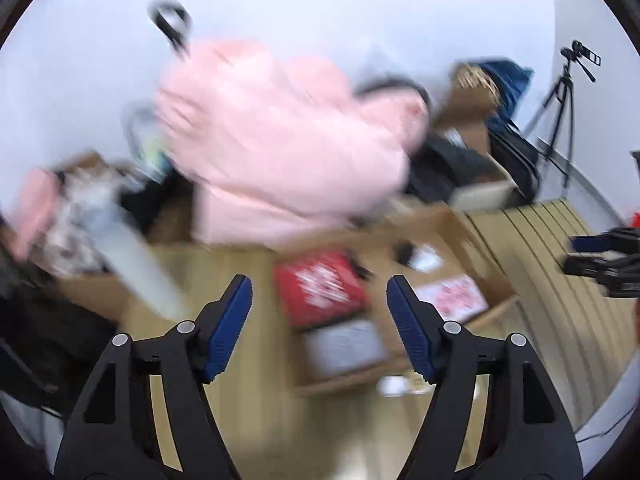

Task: Organize objects
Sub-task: 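Withdraw the right gripper from the tray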

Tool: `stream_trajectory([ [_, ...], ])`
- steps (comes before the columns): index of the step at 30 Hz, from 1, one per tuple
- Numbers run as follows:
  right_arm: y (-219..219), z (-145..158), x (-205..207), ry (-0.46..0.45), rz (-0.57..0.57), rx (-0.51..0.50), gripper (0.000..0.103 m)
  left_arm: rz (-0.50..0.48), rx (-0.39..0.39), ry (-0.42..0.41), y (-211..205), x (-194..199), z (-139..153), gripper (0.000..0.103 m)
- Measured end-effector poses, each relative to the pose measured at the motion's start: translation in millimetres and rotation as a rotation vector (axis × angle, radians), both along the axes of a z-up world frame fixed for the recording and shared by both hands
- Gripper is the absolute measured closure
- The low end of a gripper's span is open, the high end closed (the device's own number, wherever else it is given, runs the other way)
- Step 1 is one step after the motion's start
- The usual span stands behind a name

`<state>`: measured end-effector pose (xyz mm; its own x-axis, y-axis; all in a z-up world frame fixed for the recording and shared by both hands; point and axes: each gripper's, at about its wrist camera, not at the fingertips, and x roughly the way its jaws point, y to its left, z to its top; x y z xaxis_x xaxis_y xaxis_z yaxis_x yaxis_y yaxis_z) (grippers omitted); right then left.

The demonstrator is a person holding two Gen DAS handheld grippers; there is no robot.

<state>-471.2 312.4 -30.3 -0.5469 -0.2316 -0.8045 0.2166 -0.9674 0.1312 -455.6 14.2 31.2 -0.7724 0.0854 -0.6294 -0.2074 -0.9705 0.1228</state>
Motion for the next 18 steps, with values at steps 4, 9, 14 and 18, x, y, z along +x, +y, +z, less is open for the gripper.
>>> stream_trajectory([
  [4, 13, 46, 45, 0.073, 0.0, 0.004, 0.017, 0.103, -0.007, 0.128, -50, 38, 77, 0.026],
  [9, 16, 78, 110, 0.09, 0.04, -0.002, 0.017, 0.118, 0.078, 0.086, -85, 107, 129, 0.008],
  [14, 18, 98, 187, 0.095, 0.124, 0.006, 0.017, 0.075, 0.052, -0.042, -75, 176, 109, 0.006],
  [18, 27, 117, 247, 0.054, 0.253, 0.008, 0.017, -0.019, 0.013, -0.087, -58, 225, 103, 0.004],
])
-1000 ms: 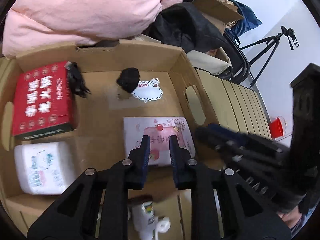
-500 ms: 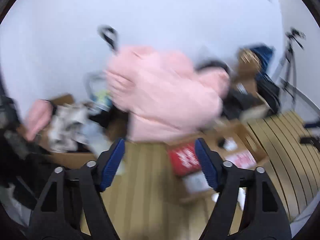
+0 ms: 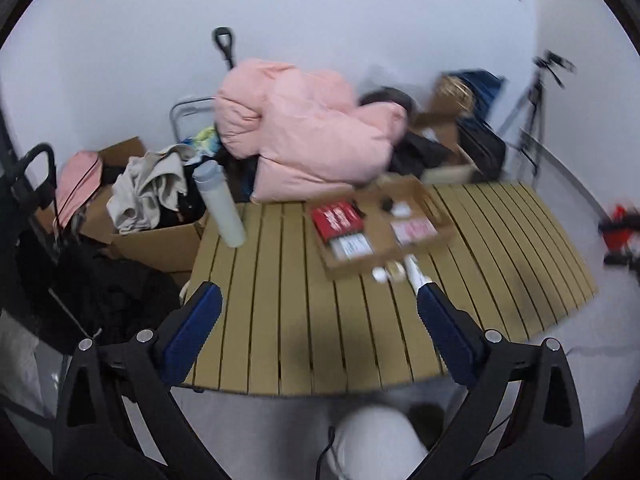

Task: Organize objects
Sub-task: 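Withdraw the right gripper from the tray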

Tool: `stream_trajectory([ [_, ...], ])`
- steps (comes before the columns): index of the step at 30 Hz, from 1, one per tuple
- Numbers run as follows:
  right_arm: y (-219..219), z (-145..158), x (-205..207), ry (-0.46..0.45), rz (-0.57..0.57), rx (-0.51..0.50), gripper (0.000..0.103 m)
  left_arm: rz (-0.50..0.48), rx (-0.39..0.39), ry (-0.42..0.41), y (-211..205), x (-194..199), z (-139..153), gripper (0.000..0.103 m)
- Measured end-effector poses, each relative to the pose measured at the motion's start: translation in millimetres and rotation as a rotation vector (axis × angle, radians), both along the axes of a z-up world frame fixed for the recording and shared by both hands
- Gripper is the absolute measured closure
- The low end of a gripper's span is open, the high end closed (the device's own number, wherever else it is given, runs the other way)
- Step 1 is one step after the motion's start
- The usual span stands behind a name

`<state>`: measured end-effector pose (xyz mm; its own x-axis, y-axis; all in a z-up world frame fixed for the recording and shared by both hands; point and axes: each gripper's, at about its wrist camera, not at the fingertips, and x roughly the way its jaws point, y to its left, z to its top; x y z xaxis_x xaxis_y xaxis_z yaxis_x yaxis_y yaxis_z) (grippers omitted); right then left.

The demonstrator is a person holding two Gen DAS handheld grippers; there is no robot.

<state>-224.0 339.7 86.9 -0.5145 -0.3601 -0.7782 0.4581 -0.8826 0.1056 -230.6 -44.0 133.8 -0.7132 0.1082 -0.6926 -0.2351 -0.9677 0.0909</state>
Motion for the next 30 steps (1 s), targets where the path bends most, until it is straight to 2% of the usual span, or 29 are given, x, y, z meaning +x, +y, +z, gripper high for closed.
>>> stream_trajectory([
  [1, 4, 6, 14, 0.003, 0.008, 0.031, 0.017, -0.004, -0.016, 0.018, 3, 8, 1, 0.0],
  [3, 12, 15, 32, 0.015, 0.002, 0.076, 0.017, -0.01, -0.038, 0.059, 10, 22, 5, 0.0],
  [5, 20, 20, 43, 0.031, -0.016, 0.097, 0.017, -0.032, -0.032, 0.063, 17, 28, 4, 0.0],
  [9, 29, 9, 41, 0.01, -0.044, 0.074, 0.017, -0.051, -0.012, 0.05, 28, 27, -4, 0.0],
  [11, 30, -5, 34, -0.007, -0.059, 0.074, 0.017, -0.05, 0.035, 0.027, 30, 22, -20, 0.0],
  [13, 31, -25, 27, -0.015, -0.093, 0.054, 0.017, -0.056, 0.08, 0.022, 32, 22, -41, 0.0],
  [14, 30, -38, 23, -0.016, -0.119, 0.033, 0.017, -0.04, 0.114, 0.041, 33, 22, -61, 0.0],
  [17, 30, -101, 10, -0.046, -0.242, -0.009, 0.017, 0.025, 0.114, 0.056, 45, 20, -116, 0.0],
  [20, 22, -167, 0, -0.144, -0.306, -0.052, 0.017, 0.048, 0.111, 0.012, 65, 9, -168, 0.0],
  [22, 15, -193, -7, -0.165, -0.318, -0.046, 0.017, 0.01, 0.134, -0.026, 80, -5, -193, 0.0],
  [26, -7, -221, -28, -0.131, -0.312, 0.018, 0.017, -0.068, 0.2, -0.088, 104, -34, -225, 0.002],
  [30, -23, -237, -54, -0.133, -0.289, -0.023, 0.019, -0.069, 0.242, -0.116, 116, -66, -246, 0.005],
])
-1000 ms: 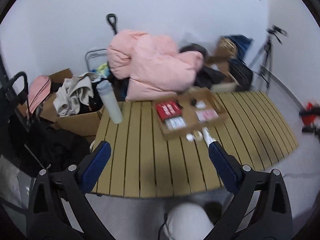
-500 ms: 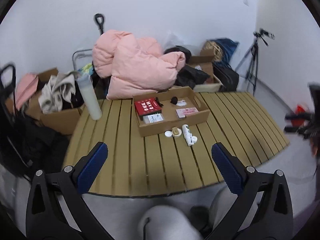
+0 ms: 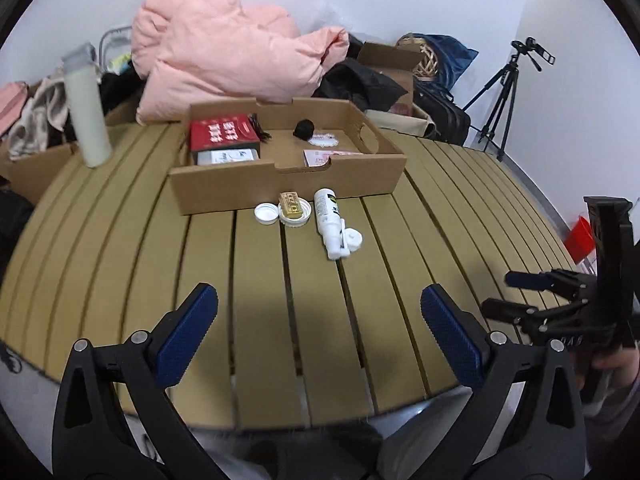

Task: Organize objects

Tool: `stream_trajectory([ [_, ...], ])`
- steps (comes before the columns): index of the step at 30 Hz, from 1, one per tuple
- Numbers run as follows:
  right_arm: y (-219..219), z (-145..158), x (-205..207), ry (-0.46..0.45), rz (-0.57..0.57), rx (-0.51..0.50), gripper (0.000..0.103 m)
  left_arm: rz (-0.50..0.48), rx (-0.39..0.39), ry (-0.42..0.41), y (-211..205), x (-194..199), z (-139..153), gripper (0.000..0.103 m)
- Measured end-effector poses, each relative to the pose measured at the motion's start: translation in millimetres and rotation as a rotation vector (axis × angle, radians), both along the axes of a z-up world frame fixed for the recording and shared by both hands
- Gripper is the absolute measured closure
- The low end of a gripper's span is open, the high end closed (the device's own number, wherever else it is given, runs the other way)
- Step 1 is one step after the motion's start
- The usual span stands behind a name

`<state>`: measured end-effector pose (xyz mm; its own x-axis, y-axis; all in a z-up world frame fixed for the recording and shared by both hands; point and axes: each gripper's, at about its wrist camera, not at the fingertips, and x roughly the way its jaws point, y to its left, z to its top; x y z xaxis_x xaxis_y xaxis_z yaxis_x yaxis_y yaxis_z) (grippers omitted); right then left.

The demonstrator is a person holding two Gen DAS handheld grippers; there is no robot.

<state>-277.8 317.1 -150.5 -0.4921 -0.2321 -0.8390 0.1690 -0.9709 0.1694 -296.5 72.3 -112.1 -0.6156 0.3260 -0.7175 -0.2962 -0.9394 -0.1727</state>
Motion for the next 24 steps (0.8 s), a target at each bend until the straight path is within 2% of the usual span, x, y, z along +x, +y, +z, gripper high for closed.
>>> stream_trajectory([
  [2, -8, -5, -14, 0.006, 0.01, -0.009, 0.021, 0.015, -0.001, -0.019, 2, -16, -11, 0.017],
  [4, -18, -11, -30, 0.02, 0.037, -0.012, 0.032, 0.04, 0.009, -0.057, 1, -40, -24, 0.026],
  [6, -30, -18, -45, 0.033, 0.067, 0.004, 0.036, 0.06, 0.034, -0.077, 0, -64, -33, 0.028],
  [8, -44, -28, -62, 0.045, 0.098, 0.039, 0.041, 0.069, 0.043, -0.088, 4, -89, -40, 0.037],
  [10, -58, -38, -81, 0.056, 0.134, 0.071, 0.053, 0.079, 0.012, -0.085, 11, -107, -47, 0.043],
  [12, -69, -47, -98, 0.061, 0.155, 0.091, 0.058, 0.083, 0.002, -0.099, 16, -125, -57, 0.047],
  [15, -81, -59, -115, 0.068, 0.194, 0.091, 0.058, 0.1, 0.006, -0.155, 18, -148, -75, 0.054],
  [18, -90, -64, -120, 0.089, 0.227, 0.081, 0.058, 0.099, 0.051, -0.197, 14, -155, -87, 0.071],
  [19, -92, -64, -122, 0.09, 0.233, 0.079, 0.059, 0.087, 0.066, -0.208, 14, -156, -89, 0.08],
  [20, -93, -65, -124, 0.095, 0.235, 0.082, 0.061, 0.08, 0.076, -0.212, 15, -156, -90, 0.081],
  [22, -96, -65, -128, 0.102, 0.229, 0.096, 0.074, 0.072, 0.082, -0.203, 15, -155, -88, 0.084],
  [24, -97, -65, -130, 0.101, 0.221, 0.091, 0.074, 0.07, 0.089, -0.197, 13, -152, -84, 0.086],
])
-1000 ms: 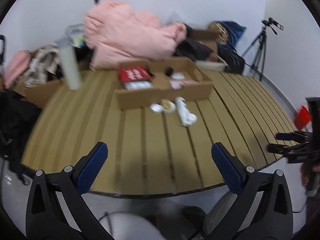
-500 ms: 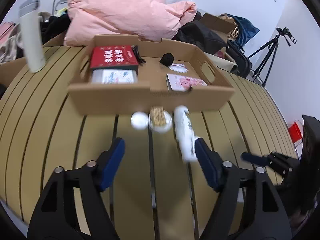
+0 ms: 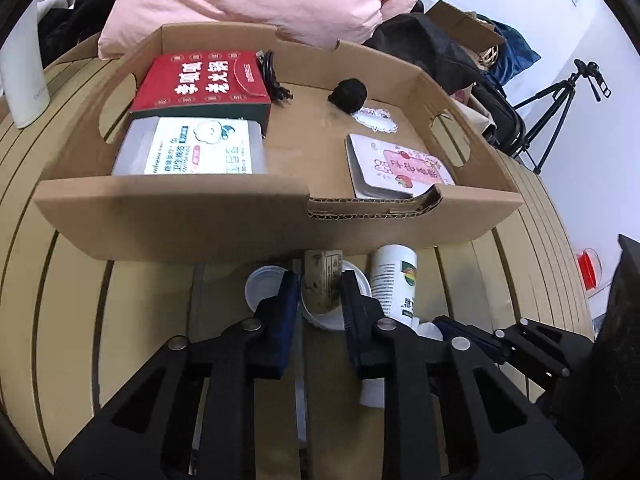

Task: Organize objects

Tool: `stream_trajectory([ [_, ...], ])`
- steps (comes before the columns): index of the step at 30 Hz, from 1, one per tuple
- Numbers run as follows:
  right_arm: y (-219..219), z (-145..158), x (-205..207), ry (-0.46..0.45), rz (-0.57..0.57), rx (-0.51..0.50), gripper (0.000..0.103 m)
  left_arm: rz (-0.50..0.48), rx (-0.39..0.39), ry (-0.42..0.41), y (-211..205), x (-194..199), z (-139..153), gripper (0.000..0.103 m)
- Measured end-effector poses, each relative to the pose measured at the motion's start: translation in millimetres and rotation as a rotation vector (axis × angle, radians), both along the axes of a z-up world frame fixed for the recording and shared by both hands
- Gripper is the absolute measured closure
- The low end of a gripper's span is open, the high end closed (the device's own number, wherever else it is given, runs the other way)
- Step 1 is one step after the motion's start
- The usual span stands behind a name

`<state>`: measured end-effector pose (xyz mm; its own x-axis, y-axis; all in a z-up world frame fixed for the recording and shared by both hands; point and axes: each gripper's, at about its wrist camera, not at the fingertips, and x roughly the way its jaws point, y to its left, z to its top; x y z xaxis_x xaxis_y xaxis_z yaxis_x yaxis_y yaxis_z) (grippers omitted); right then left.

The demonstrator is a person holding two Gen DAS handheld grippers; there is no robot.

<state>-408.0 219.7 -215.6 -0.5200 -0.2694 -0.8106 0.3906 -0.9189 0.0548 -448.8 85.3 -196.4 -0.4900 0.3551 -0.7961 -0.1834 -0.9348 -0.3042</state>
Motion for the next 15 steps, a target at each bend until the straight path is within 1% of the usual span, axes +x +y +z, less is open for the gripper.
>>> stream_trajectory([
  [5, 3, 5, 7, -0.004, -0.026, 0.007, 0.075, 0.015, 0.047, 0.026, -16, 12, 21, 0.086],
  [7, 9, 15, 17, 0.013, -0.039, 0.015, 0.075, 0.011, 0.078, 0.043, -26, 24, 35, 0.086],
  [9, 18, 29, 30, 0.031, -0.065, 0.015, 0.075, 0.008, 0.091, 0.078, -37, 40, 55, 0.086],
  [12, 37, 51, 55, 0.038, -0.096, -0.008, 0.075, -0.013, 0.113, 0.12, -52, 69, 83, 0.086],
  [14, 49, 64, 75, 0.046, -0.115, -0.017, 0.075, -0.028, 0.121, 0.135, -56, 87, 94, 0.086],
  [15, 54, 69, 83, 0.047, -0.123, -0.026, 0.075, -0.031, 0.112, 0.128, -55, 89, 94, 0.086],
])
